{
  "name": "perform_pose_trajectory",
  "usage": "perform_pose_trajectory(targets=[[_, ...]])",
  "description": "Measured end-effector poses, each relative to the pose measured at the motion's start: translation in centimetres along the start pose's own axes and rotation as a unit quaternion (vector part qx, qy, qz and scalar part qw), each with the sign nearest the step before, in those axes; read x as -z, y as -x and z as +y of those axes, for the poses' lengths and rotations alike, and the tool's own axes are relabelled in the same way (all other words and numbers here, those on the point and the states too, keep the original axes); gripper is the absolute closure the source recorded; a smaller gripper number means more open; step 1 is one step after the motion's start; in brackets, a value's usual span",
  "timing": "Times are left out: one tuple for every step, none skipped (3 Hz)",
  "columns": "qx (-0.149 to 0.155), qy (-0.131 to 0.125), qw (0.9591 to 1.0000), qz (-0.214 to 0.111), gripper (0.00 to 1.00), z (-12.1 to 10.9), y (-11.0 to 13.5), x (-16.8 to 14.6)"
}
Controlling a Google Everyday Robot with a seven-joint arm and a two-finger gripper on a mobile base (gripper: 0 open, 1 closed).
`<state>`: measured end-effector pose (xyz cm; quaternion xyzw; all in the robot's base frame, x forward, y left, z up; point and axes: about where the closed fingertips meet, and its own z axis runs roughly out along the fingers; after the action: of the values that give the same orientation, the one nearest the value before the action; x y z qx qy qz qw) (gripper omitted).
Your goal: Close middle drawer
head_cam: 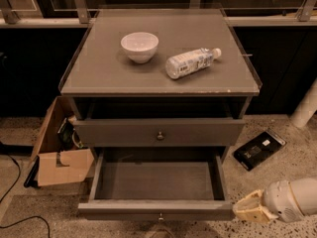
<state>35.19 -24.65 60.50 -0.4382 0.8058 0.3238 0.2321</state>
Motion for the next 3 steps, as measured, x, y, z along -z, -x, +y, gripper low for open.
perform_pose_trajectory(targets=[[-0.034,0.008,0.9994,-0.008,1.0,-0.8,-2.8,-1.8],[-0.07,-0.017,0.9974,-0.003,1.0,-1.8,-5.3,-3.1],[-0.07,-0.017,0.9974,-0.003,1.0,-1.8,-5.3,-3.1]])
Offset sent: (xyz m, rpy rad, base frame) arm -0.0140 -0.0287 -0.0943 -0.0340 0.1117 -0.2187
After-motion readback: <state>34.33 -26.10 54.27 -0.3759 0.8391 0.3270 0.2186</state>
